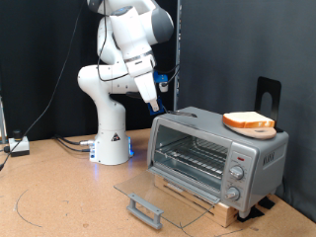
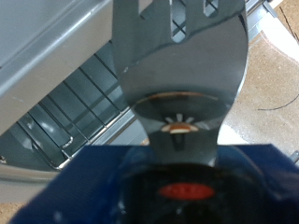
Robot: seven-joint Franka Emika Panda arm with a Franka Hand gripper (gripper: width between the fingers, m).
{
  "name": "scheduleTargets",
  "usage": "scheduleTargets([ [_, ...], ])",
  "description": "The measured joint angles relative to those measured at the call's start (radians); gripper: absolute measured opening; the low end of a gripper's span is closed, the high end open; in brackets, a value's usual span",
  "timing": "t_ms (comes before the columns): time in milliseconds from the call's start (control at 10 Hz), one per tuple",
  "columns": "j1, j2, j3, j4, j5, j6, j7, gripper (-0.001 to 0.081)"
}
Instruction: Make a piece of toast with the oven
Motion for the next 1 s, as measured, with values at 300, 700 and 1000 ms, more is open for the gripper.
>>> scheduleTargets([
  [300,0.0,0.011,0.091,-0.022,0.004,0.075,0.049,0.0397],
  [700,0.071,-0.001,0.167,-0.071,0.076,0.08,0.057,0.0397],
  [1000,0.073,-0.041,0.217,-0.084,0.085,-0.004,0.17,0.0397],
])
